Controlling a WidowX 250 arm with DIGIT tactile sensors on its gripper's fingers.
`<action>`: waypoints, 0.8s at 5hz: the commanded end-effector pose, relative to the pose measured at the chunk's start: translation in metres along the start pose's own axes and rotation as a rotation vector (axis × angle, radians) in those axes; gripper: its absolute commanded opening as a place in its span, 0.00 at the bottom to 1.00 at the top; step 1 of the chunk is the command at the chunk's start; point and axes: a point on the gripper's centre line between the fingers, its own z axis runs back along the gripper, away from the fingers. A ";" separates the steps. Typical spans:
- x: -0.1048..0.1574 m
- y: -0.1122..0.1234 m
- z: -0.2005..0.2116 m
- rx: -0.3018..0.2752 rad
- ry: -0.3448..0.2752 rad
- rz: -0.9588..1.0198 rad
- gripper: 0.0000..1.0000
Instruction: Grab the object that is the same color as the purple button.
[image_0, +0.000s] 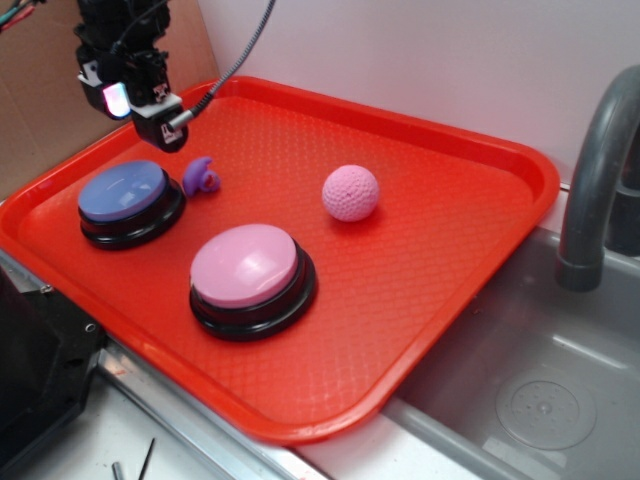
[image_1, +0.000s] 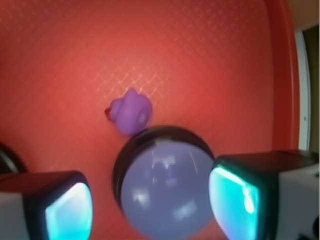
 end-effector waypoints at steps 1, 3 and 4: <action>0.017 -0.002 -0.014 0.005 -0.040 -0.091 1.00; 0.023 -0.005 -0.040 0.018 0.011 -0.127 1.00; 0.026 -0.009 -0.055 0.030 0.040 -0.126 1.00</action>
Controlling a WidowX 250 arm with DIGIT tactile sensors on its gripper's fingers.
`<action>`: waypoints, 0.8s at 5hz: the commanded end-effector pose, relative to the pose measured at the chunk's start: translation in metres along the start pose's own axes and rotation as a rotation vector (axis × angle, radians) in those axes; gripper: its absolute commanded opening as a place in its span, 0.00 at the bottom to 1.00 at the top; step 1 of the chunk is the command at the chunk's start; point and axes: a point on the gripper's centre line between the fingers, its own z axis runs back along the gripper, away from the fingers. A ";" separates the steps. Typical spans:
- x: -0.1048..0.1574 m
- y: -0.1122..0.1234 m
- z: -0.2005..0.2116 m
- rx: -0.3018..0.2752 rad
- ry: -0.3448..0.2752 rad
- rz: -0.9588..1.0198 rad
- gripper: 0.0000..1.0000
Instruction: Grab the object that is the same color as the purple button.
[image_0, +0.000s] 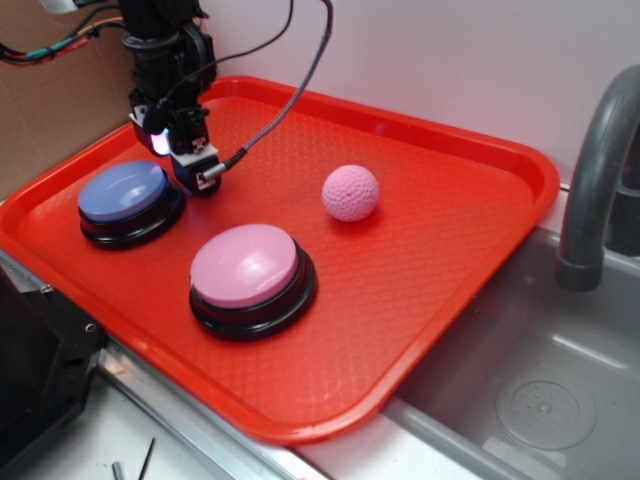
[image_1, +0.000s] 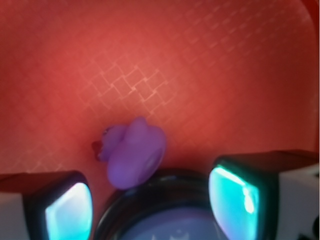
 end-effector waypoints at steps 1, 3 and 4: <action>0.011 -0.002 -0.014 0.009 0.010 -0.004 1.00; 0.005 0.009 -0.007 0.015 -0.018 0.093 0.00; 0.005 0.011 -0.004 0.011 -0.017 0.119 0.00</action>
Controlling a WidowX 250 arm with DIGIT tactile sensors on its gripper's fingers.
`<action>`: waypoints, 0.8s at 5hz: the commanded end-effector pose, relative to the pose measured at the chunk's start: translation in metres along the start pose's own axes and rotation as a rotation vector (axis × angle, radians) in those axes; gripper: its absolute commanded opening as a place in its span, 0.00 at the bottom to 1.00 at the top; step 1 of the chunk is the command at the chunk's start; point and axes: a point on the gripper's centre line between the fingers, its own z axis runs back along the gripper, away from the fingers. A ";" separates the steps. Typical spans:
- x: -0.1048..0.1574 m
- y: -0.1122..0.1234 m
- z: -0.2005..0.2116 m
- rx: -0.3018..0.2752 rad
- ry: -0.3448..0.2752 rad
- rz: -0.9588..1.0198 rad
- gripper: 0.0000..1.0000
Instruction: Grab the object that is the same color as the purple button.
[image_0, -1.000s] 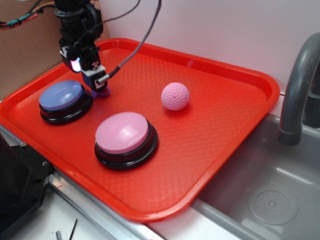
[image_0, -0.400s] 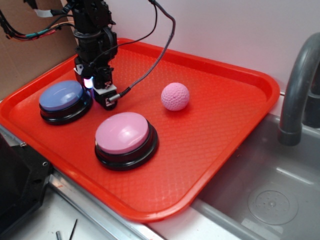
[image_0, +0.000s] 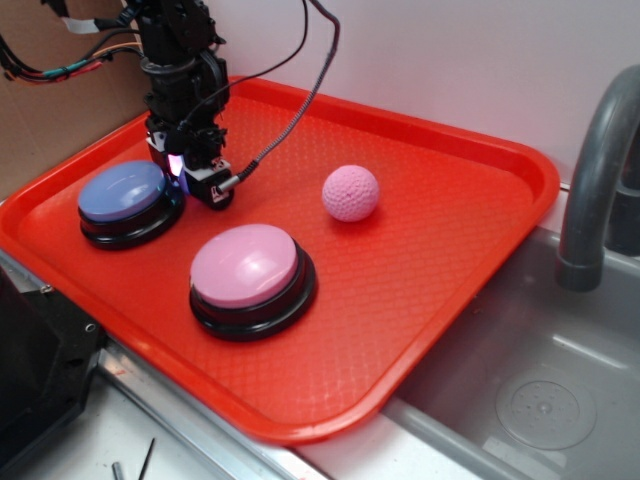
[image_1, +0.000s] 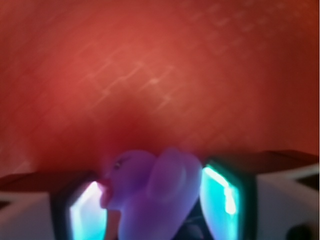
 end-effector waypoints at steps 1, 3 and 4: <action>0.002 0.010 0.042 0.015 -0.048 0.099 0.00; 0.001 -0.006 0.136 -0.018 -0.070 0.274 0.00; -0.005 -0.017 0.188 -0.080 -0.089 0.308 0.00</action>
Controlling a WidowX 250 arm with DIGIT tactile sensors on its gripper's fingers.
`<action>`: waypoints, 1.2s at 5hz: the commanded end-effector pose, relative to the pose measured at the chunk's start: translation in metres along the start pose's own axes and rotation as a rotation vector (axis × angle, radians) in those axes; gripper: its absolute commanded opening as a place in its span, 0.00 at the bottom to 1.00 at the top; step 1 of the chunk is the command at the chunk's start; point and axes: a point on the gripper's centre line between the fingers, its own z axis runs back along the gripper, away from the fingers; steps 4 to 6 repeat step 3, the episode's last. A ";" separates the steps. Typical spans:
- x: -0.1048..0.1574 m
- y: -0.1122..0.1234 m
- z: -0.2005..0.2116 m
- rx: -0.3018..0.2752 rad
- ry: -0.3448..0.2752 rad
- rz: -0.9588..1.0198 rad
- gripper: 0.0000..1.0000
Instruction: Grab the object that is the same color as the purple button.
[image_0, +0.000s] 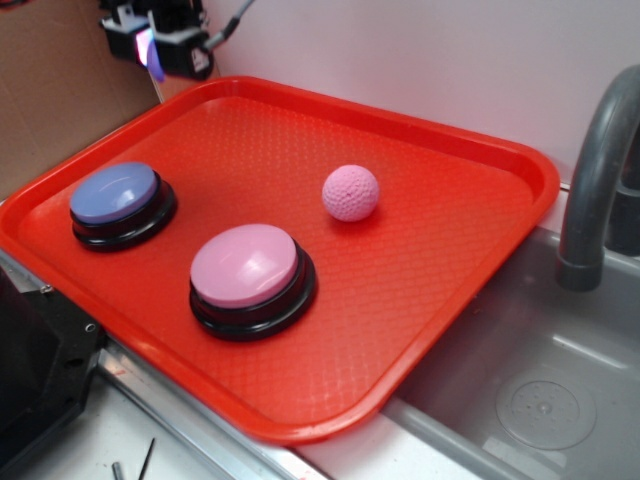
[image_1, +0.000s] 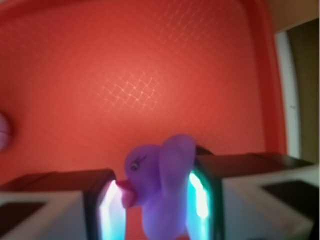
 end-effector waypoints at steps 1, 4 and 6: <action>-0.015 -0.002 0.106 -0.139 -0.114 0.059 0.00; -0.021 -0.006 0.130 -0.037 -0.136 0.020 0.00; -0.021 -0.006 0.130 -0.037 -0.136 0.020 0.00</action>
